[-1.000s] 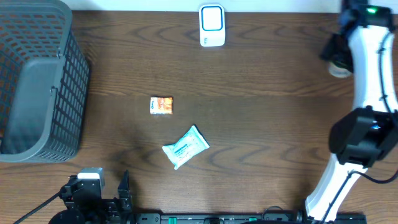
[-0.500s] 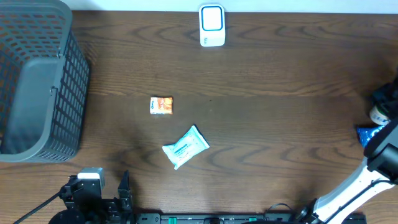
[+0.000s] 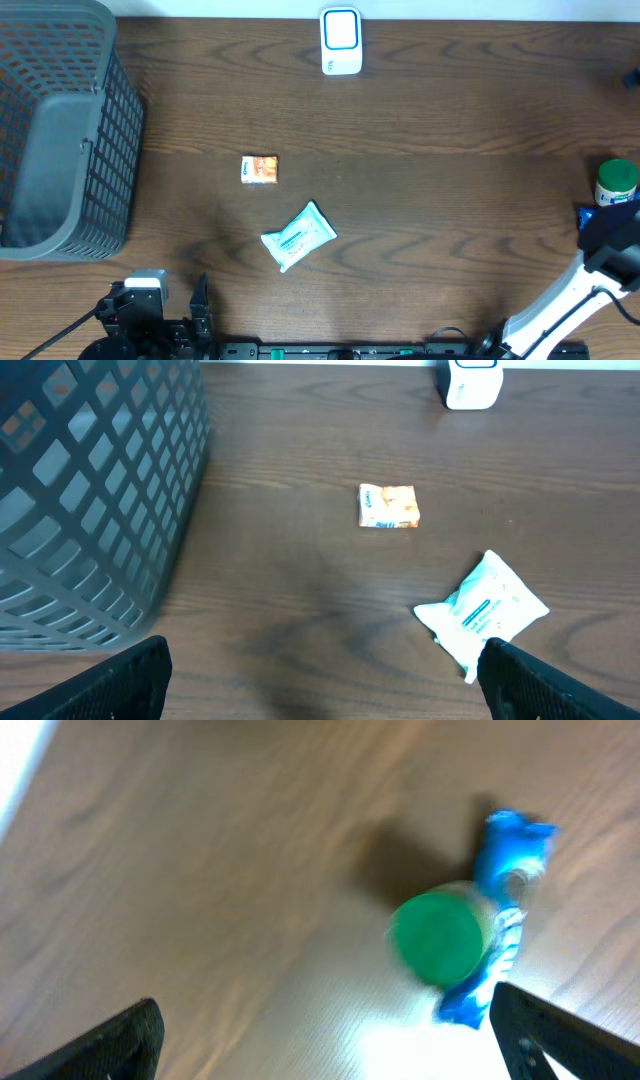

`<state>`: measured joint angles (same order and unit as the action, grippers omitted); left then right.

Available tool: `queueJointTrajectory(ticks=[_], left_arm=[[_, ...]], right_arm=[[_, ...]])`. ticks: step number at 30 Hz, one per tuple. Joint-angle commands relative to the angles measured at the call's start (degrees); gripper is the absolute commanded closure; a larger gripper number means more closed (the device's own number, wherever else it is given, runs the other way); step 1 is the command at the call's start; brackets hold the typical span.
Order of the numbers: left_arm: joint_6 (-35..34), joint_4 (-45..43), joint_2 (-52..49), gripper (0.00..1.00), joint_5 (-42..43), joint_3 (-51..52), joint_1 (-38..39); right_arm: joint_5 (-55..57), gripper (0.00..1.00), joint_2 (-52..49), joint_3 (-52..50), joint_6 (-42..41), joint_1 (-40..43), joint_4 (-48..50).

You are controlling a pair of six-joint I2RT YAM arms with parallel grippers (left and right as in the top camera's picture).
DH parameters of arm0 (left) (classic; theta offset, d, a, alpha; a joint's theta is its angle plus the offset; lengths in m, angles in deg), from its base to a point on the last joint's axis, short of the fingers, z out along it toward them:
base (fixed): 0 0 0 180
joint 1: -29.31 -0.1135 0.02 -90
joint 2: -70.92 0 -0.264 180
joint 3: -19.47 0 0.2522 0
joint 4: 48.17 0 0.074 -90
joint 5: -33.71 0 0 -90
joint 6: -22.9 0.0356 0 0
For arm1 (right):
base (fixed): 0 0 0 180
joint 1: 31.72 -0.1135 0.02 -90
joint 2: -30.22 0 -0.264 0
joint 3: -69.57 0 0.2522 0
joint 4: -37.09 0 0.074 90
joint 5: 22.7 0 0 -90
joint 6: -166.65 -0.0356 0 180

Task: Scan the item barcode
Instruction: 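Reach right gripper to the small orange tissue pack and grasp it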

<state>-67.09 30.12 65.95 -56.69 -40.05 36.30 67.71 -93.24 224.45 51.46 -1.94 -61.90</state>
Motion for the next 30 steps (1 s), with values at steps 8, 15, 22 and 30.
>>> queueJointTrajectory(ticks=[8, 15, 22, 30], left_arm=[[0.4, 0.2, 0.3, 0.02, -0.7, -0.2, 0.2], [0.4, 0.2, 0.3, 0.02, -0.7, -0.2, 0.2], [0.4, 0.2, 0.3, 0.02, -0.7, -0.2, 0.2], [0.4, 0.2, 0.3, 0.02, -0.7, -0.2, 0.2]], right_arm=[[-14.3, 0.01, 0.9, 1.9, 4.1, -32.1, -10.0], [-14.0, 0.01, 0.8, -12.0, -0.3, -57.6, 6.8], [-5.7, 0.01, -2.2, -22.8, -11.8, -71.6, 27.1], [5.6, 0.01, -11.8, -22.8, -24.5, -78.6, 33.7]])
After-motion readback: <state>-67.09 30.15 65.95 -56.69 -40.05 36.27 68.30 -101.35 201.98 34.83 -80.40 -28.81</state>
